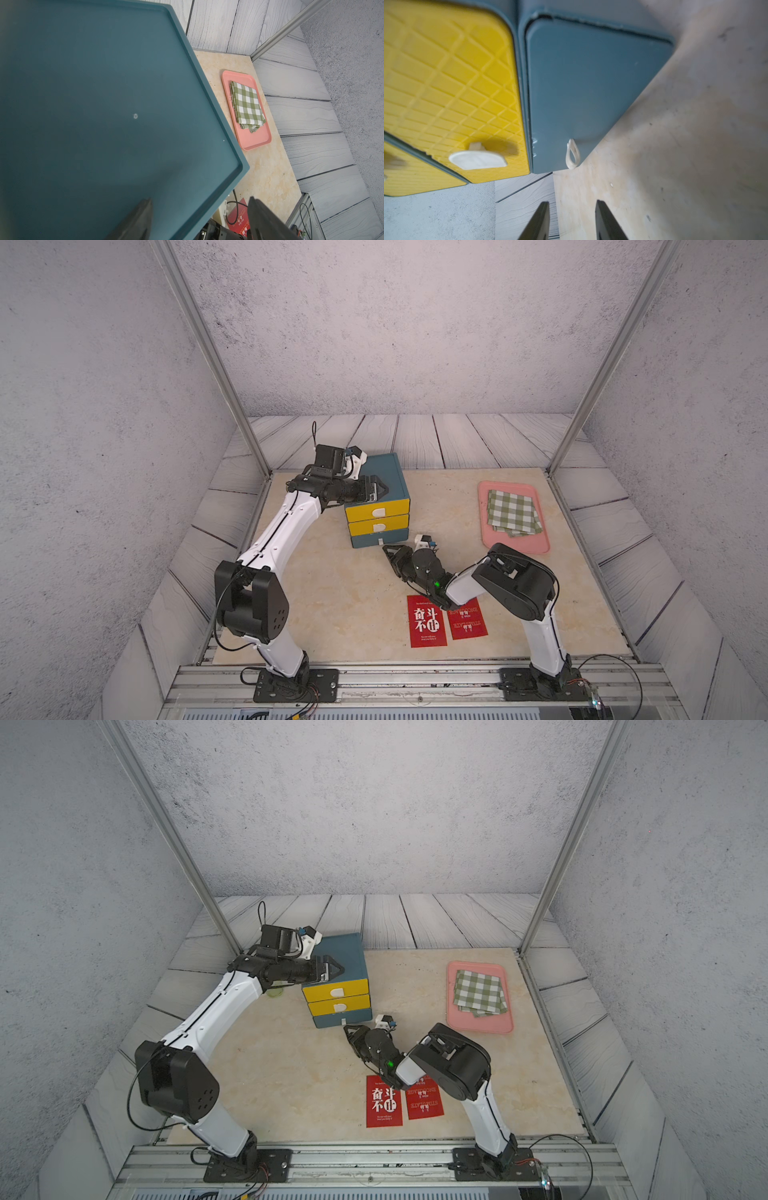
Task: Take the postcards out of the drawer
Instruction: Open the drawer in the storage box.
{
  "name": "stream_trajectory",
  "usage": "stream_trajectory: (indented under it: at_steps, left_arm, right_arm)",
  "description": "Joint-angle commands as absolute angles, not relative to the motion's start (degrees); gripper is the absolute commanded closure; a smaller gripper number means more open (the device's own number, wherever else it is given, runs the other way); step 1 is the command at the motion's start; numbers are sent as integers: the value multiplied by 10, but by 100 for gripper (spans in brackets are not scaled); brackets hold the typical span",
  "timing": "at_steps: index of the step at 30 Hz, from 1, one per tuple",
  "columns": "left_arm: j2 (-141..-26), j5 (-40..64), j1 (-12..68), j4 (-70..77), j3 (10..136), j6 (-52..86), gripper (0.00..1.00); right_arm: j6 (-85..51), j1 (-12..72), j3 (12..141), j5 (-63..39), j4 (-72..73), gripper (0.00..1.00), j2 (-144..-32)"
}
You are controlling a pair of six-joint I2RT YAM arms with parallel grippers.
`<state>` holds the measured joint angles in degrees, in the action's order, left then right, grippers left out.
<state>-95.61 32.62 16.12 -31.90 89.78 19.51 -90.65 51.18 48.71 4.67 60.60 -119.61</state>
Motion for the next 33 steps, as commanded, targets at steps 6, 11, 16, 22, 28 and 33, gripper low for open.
stream_trajectory:
  at_steps: [6, 11, 16, 22, 28, 33]
  left_arm:
    - [-946, 330, 156, -334, 885, 197, 22]
    - [-946, 332, 156, -337, 883, 197, 22]
    - [-946, 329, 156, -343, 883, 192, 22]
    - [-948, 331, 156, -344, 889, 192, 22]
    - [-947, 331, 156, -348, 891, 191, 22]
    - [-946, 331, 156, -349, 889, 191, 22]
  right_arm:
    - [-922, 510, 518, 53, 623, 60, -1232]
    - [-923, 510, 536, 54, 627, 61, -1248]
    - [-922, 509, 539, 61, 618, 60, -1251]
    - [-936, 509, 547, 65, 631, 61, -1269]
    - [-935, 508, 555, 72, 632, 61, -1276]
    - [-939, 507, 560, 79, 639, 62, -1283]
